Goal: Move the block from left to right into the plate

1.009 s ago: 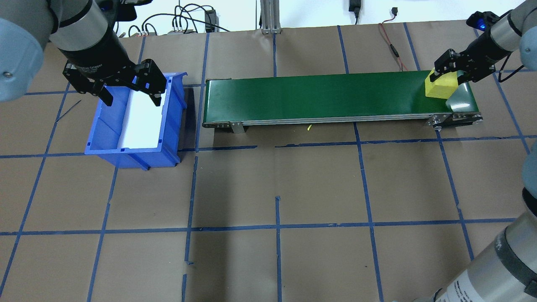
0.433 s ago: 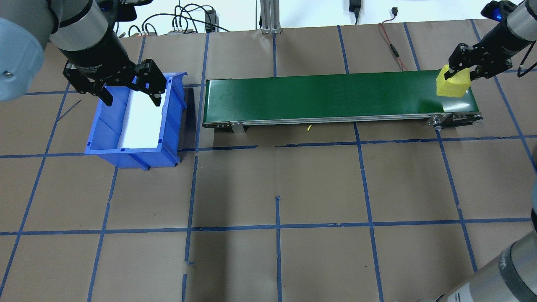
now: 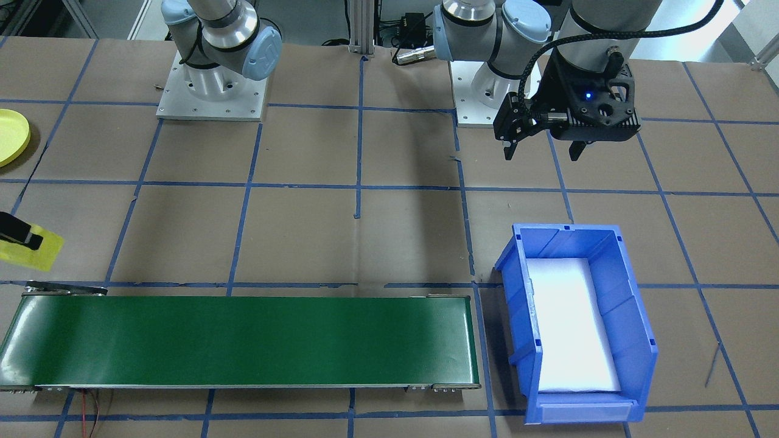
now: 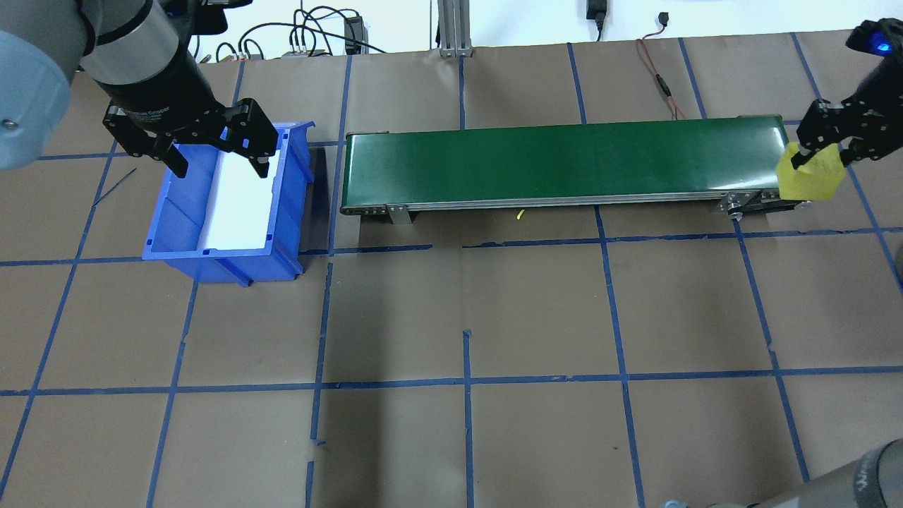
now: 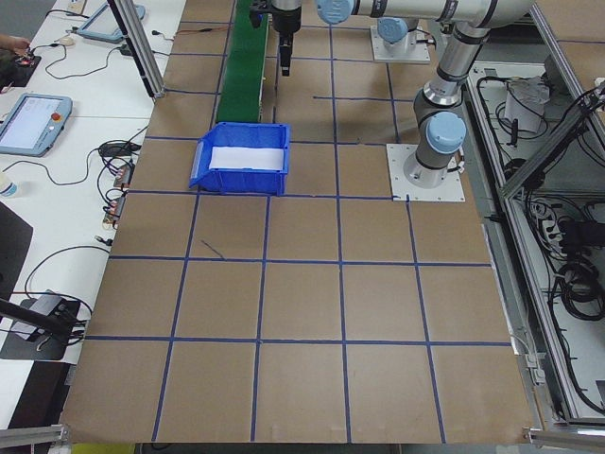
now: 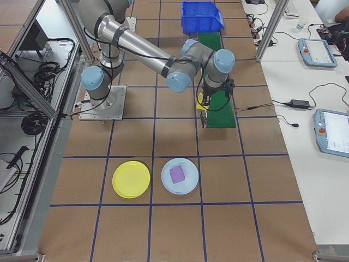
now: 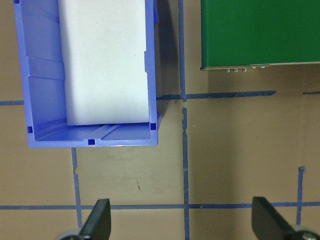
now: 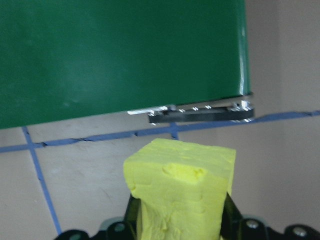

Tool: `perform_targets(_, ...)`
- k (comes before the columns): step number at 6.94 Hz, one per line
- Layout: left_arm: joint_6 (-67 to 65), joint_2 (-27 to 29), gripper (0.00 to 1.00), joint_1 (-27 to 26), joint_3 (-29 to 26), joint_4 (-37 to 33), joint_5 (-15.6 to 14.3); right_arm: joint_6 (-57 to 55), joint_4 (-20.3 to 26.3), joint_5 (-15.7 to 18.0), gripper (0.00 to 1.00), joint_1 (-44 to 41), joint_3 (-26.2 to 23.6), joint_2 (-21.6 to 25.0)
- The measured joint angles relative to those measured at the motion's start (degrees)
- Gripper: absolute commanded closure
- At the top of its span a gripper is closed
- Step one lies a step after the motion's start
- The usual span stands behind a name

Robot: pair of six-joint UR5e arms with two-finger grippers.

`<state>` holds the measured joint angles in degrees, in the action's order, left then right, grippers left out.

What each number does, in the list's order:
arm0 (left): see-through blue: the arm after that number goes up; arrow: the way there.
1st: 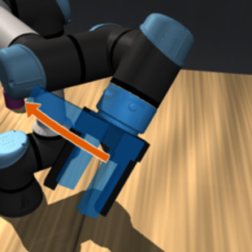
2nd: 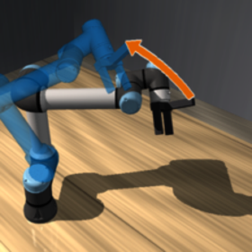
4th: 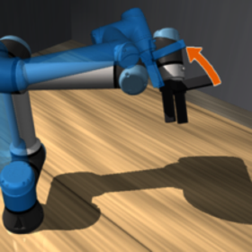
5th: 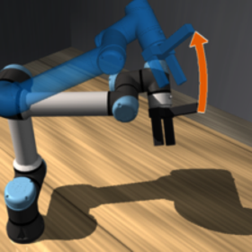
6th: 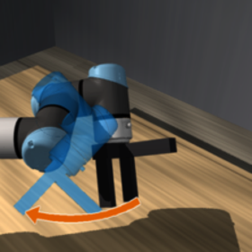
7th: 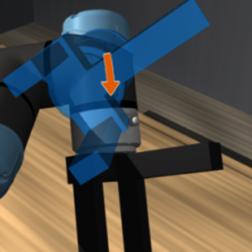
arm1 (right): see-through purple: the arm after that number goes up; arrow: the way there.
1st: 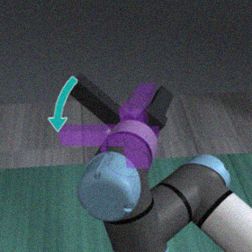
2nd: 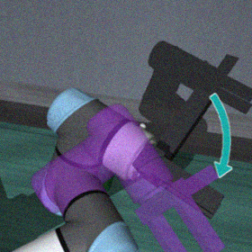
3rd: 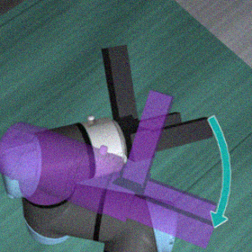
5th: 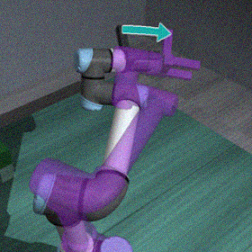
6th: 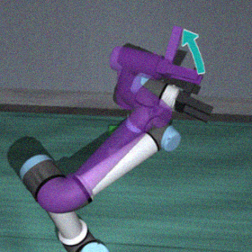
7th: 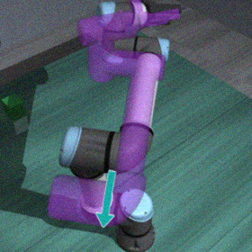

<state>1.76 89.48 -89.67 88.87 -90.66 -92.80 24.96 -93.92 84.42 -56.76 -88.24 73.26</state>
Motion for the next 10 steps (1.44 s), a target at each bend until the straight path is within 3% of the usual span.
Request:
perform_targets(4, 0.00, -0.03, 0.00, -0.01, -0.01, 0.00, 0.10, 34.08, -0.28, 1.72, 0.61, 25.53, -6.86, 0.67)
perform_targets(7, 0.00, -0.20, 0.00, 0.02, 0.06, 0.03, 0.16, 54.44, -0.73, 5.47, 0.57, 42.59, -8.88, 0.37)
perform_targets(8, 0.00, -0.24, 0.00, 0.02, 0.07, 0.00, 0.16, 58.32, -1.44, 5.65, 0.48, 46.54, -8.93, -0.16)
perform_targets(9, 0.00, -0.25, 0.00, 0.02, 0.10, 0.00, 0.17, 60.07, -3.27, 5.59, 0.29, 48.45, -8.94, -1.32)
perform_targets(10, 0.00, -0.26, 0.00, 0.01, 0.14, 0.00, 0.17, 60.59, -5.04, 5.29, 0.19, 49.13, -8.99, -2.77)
